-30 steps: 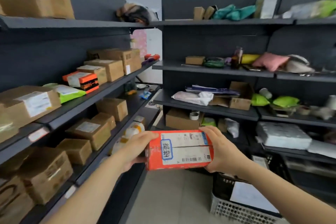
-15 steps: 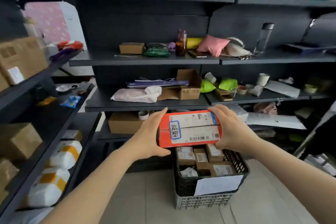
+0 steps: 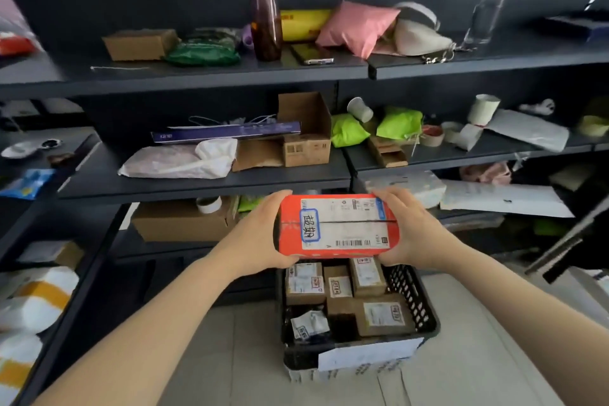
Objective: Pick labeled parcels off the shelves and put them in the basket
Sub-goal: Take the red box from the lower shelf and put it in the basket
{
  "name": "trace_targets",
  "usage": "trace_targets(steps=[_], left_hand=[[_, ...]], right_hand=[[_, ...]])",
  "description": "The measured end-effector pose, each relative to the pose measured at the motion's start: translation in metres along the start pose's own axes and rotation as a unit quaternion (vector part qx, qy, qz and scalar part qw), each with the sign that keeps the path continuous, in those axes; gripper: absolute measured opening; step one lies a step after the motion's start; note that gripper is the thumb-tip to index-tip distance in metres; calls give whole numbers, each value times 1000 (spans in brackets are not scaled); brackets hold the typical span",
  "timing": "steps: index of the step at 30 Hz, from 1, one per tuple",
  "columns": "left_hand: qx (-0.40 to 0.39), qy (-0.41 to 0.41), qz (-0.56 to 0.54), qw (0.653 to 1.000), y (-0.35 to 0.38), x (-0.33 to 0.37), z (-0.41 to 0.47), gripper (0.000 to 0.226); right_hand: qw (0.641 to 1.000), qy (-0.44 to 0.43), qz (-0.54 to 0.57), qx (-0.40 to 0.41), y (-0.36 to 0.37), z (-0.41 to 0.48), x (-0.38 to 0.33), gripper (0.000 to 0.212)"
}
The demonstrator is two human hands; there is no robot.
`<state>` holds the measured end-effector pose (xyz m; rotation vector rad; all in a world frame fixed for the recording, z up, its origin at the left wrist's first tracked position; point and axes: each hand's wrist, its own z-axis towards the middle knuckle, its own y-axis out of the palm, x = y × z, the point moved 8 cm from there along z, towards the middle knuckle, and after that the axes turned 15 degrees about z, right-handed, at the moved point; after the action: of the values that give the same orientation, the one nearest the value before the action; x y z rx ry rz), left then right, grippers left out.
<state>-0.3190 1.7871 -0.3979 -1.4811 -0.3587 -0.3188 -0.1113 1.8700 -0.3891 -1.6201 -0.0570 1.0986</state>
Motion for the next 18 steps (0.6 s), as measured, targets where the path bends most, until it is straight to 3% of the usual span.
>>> trace_targets(steps=[7,18], left_hand=[[-78,-57,4,995,118,-31,74,108],[-184,-151,6,971,271,-126,81,108]], right_hand=[[994,48,32,-96,53,53,130,108],[967,149,86,-190,213,83,251,108]])
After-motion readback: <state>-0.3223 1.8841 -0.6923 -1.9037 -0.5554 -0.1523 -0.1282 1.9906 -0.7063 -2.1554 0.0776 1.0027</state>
